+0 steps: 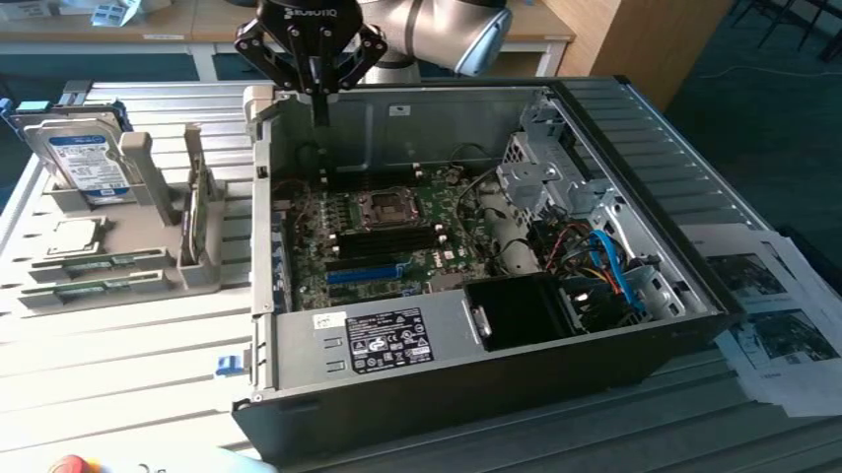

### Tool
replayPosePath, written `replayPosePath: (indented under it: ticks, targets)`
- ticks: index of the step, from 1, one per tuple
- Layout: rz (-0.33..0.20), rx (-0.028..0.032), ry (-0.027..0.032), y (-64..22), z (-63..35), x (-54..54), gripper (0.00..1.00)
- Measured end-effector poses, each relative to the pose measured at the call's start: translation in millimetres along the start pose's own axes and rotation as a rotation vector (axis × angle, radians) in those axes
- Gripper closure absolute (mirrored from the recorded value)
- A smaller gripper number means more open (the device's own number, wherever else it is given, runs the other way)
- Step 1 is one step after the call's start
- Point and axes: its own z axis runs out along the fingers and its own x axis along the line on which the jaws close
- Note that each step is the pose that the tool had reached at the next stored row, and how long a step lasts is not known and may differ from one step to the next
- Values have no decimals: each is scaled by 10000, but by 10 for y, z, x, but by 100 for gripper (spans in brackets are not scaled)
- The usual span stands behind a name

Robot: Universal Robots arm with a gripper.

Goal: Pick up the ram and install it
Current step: 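Reach for the ram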

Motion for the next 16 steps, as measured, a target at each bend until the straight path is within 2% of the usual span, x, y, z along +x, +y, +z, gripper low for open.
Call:
replayPosePath:
  ticks: [16]
  targets:
    - [1, 0, 0, -32, -10, 432, 90]
